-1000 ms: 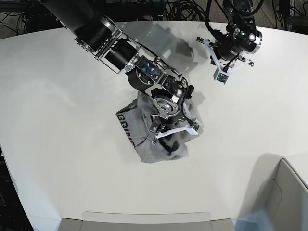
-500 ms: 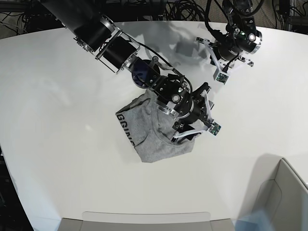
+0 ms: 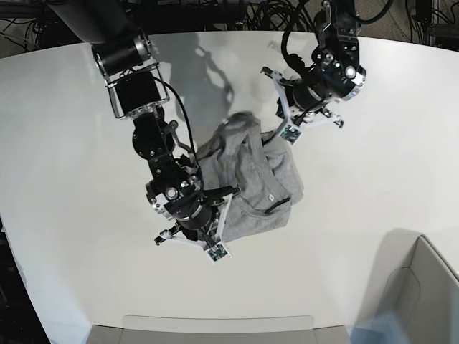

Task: Fold the T-shirt properly
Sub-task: 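Grasp the bundle with both grippers and press it into a compact fold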

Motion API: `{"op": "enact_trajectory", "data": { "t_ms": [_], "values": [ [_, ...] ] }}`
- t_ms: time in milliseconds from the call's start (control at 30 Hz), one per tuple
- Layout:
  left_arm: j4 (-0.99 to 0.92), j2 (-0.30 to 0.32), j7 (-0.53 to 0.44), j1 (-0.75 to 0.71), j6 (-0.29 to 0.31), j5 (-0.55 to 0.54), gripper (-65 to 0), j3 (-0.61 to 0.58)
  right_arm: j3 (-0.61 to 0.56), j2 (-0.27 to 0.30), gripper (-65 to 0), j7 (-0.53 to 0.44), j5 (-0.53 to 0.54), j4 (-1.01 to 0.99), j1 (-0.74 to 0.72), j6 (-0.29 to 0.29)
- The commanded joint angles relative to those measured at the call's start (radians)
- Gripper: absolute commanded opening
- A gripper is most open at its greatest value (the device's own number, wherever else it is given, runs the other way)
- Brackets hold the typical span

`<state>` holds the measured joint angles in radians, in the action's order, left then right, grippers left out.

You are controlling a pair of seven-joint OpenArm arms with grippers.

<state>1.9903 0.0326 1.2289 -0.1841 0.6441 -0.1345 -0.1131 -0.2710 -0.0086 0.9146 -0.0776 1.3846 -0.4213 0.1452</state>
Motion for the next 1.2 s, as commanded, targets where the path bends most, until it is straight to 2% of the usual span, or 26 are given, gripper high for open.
{"op": "enact_trajectory", "data": {
  "t_ms": [0,133,300,400,467,633,733,1000,1167],
  "values": [
    [0.019,-0.001,-0.016,0.027,0.001,-0.012,-65.0,-0.027,0.0,-0.015,-62.6,-0.03,0.009,0.012,-0.032,0.024],
    [0.016,0.005,-0.016,0.091,0.001,-0.012,-65.0,-0.145,0.0,-0.001,-62.5,-0.094,0.008,-0.038,-0.063,0.046],
    [-0.009,0.007,-0.016,0.163,-0.008,-0.007,-65.0,-0.297,0.0,-0.008,-62.5,-0.196,0.009,-0.276,-0.179,0.049],
    [-0.072,0.0,-0.037,0.197,-0.01,-0.007,-65.0,-0.307,0.002,-0.023,-62.5,-0.292,0.011,-0.432,-0.236,0.046],
    [-0.142,0.002,-0.09,0.217,-0.01,-0.007,-65.0,-0.305,0.002,-0.035,-62.5,-0.357,0.011,-0.535,-0.267,0.044],
    [-0.323,0.003,-0.183,0.266,-0.01,-0.007,-65.0,-0.303,0.002,-0.037,-62.5,-0.406,0.009,-0.699,-0.314,0.044],
    [-0.402,0.007,-0.215,0.291,-0.01,-0.006,-65.0,-0.253,-0.003,-0.035,-62.5,-0.403,0.005,-0.715,-0.31,0.046],
    [-0.598,0.016,-0.242,0.4,-0.01,-0.006,-65.0,0.063,-0.011,-0.015,-62.4,-0.343,0.0,-0.715,-0.278,0.057],
    [-0.701,0.063,-0.248,0.479,-0.01,-0.006,-65.0,0.105,-0.011,-0.017,-62.7,-0.271,0.0,-0.706,-0.255,0.176]
  ]
}}
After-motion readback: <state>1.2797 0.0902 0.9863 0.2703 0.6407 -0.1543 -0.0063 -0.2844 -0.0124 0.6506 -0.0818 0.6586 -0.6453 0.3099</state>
